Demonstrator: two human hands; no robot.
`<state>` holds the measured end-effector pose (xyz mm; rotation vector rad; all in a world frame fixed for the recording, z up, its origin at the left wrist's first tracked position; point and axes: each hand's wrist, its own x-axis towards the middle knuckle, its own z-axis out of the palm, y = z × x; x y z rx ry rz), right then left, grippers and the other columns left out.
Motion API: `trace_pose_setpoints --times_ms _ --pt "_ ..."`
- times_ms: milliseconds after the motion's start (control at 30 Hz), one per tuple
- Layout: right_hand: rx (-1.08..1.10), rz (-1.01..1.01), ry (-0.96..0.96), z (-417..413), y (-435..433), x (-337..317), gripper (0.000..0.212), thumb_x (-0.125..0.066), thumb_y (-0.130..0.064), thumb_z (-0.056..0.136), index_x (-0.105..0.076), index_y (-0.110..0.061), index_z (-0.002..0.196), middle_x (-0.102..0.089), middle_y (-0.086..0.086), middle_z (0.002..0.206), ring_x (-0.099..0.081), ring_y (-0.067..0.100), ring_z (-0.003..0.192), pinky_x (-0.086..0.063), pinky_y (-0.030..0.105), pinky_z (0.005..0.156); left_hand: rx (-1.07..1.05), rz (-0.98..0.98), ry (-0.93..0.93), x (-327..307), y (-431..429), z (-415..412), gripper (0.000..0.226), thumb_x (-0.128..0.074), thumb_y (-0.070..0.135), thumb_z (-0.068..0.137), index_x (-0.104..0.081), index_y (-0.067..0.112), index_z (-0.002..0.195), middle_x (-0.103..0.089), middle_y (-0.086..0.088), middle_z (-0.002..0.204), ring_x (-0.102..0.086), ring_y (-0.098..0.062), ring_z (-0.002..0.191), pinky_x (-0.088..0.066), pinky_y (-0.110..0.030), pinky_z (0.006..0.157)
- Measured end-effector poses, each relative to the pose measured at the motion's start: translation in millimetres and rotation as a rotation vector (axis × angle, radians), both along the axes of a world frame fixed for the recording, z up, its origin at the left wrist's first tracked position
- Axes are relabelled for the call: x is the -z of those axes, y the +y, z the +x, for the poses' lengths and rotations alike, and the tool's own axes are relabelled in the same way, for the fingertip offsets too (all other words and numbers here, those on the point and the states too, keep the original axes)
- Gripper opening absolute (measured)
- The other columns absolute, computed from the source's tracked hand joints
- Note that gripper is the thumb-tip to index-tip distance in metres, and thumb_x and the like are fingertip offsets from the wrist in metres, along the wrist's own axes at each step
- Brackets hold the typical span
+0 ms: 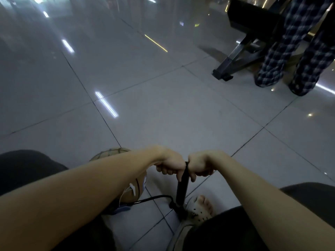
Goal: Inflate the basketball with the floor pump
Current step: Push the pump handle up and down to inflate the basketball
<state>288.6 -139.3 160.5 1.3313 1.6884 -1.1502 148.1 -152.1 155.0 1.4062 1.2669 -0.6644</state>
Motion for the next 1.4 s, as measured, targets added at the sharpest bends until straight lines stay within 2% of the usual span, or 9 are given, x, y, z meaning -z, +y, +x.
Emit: trace_pose_setpoints --times_ms 167,267,400,533,700,900,1033,1233,1400 --pt "-0.082 -0.043 -0.072 -6 -13 -13 0.019 -0.065 -0.007 0.089 -0.058 -0.007 0.071 -0.034 0.002 0.048 -0.025 0.018 0.044 -0.022 0.028 0.048 -0.025 0.084 0.018 -12 -26 2 0.037 -0.068 0.014 0.086 -0.040 0.019 0.062 -0.034 0.000 0.054 -0.024 -0.017 0.045 -0.020 -0.026 0.048" --pt "-0.113 -0.040 -0.068 -11 -11 -42 0.011 -0.064 -0.009 0.089 -0.062 -0.008 0.079 -0.033 0.001 0.051 -0.024 0.018 0.045 -0.021 0.029 0.047 -0.011 0.052 0.040 -45 -26 -3 0.039 -0.067 0.018 0.091 -0.040 0.021 0.063 -0.032 0.002 0.053 -0.024 -0.015 0.043 -0.019 -0.023 0.045" --pt "-0.082 0.045 -0.004 -20 16 -126 0.023 -0.066 -0.007 0.087 -0.053 -0.013 0.070 -0.031 -0.001 0.050 -0.024 0.014 0.042 -0.020 0.022 0.045 -0.028 0.061 0.012 -130 6 -22 0.041 -0.065 0.021 0.096 -0.040 0.023 0.063 -0.030 0.004 0.054 -0.022 -0.014 0.044 -0.017 -0.023 0.045" --pt "-0.019 0.047 0.047 -21 37 -193 0.037 -0.066 -0.009 0.088 -0.042 -0.019 0.062 -0.026 -0.001 0.057 -0.020 0.014 0.048 -0.015 0.026 0.049 -0.011 0.122 -0.026 -189 35 -32 0.048 -0.067 0.021 0.094 -0.035 0.025 0.058 -0.025 0.004 0.055 -0.016 -0.014 0.050 -0.012 -0.029 0.052" --pt "0.016 0.038 0.025 -13 45 -141 0.042 -0.065 -0.006 0.084 -0.035 -0.020 0.058 -0.024 0.000 0.056 -0.016 0.015 0.049 -0.012 0.028 0.051 0.025 0.099 -0.002 -140 46 -22 0.049 -0.067 0.018 0.092 -0.032 0.024 0.059 -0.023 0.004 0.056 -0.015 -0.015 0.050 -0.012 -0.029 0.053" --pt "0.061 0.034 0.043 4 33 -40 0.013 -0.066 -0.003 0.081 -0.058 -0.008 0.072 -0.034 0.002 0.053 -0.026 0.016 0.045 -0.021 0.025 0.047 0.022 0.108 -0.022 -46 35 -2 0.030 -0.067 0.009 0.086 -0.047 0.017 0.065 -0.033 0.001 0.054 -0.024 -0.016 0.045 -0.019 -0.026 0.048" --pt "0.022 0.027 0.045 5 10 -5 0.015 -0.066 -0.002 0.084 -0.063 -0.007 0.070 -0.037 0.002 0.048 -0.028 0.018 0.044 -0.024 0.028 0.046 0.028 0.154 -0.009 -7 8 5 0.021 -0.069 0.010 0.082 -0.053 0.013 0.068 -0.041 -0.004 0.058 -0.031 -0.019 0.045 -0.025 -0.025 0.047" --pt "-0.030 0.090 -0.022 2 -8 -17 0.009 -0.067 -0.009 0.086 -0.064 -0.004 0.080 -0.040 0.004 0.048 -0.030 0.019 0.043 -0.026 0.028 0.048 0.019 0.171 0.014 -19 -9 7 0.025 -0.069 0.013 0.085 -0.050 0.013 0.068 -0.040 -0.004 0.062 -0.030 -0.020 0.048 -0.024 -0.027 0.049" --pt "-0.060 0.060 -0.010 -8 5 -87 0.011 -0.065 -0.008 0.089 -0.059 -0.008 0.081 -0.034 0.001 0.050 -0.025 0.015 0.041 -0.021 0.026 0.047 0.052 0.131 0.056 -93 4 -3 0.035 -0.069 0.018 0.090 -0.045 0.018 0.065 -0.038 0.001 0.055 -0.030 -0.017 0.046 -0.023 -0.026 0.049"
